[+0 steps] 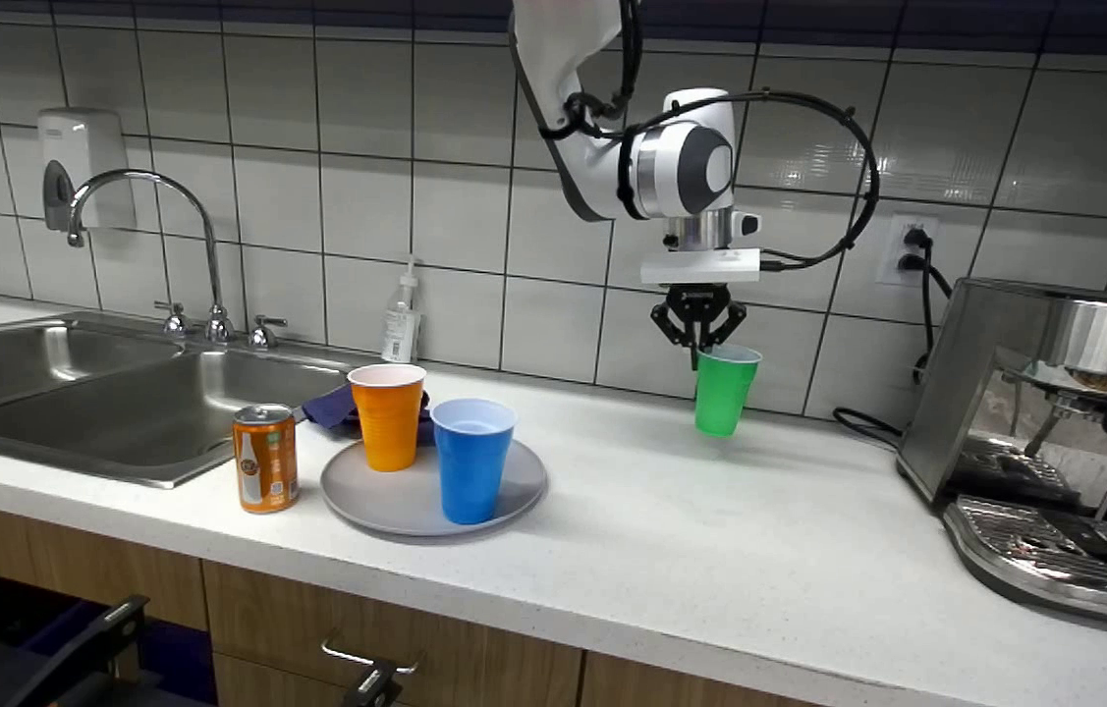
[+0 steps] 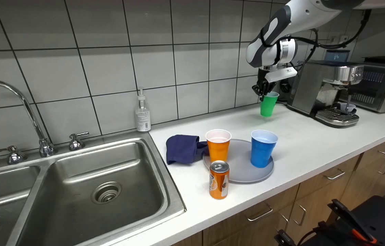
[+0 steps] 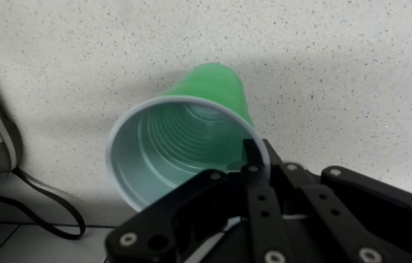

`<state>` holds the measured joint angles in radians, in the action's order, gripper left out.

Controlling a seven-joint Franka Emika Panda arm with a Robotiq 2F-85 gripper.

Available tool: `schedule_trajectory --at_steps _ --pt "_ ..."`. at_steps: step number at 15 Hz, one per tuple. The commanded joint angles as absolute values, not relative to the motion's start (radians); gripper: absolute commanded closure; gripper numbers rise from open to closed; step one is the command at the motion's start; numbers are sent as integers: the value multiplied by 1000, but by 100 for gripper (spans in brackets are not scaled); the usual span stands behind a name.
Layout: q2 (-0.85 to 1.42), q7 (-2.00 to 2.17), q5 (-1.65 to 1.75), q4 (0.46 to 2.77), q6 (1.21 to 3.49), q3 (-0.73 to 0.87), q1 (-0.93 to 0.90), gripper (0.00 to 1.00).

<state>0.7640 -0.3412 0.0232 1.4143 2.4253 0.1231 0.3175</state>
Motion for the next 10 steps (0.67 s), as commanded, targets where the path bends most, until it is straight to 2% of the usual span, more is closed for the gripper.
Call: schedule_trajectory --at_steps 1,10 --pt "658 -345 20 1535 2407 100 327 99" --pt "550 -263 33 1712 2457 123 284 99"
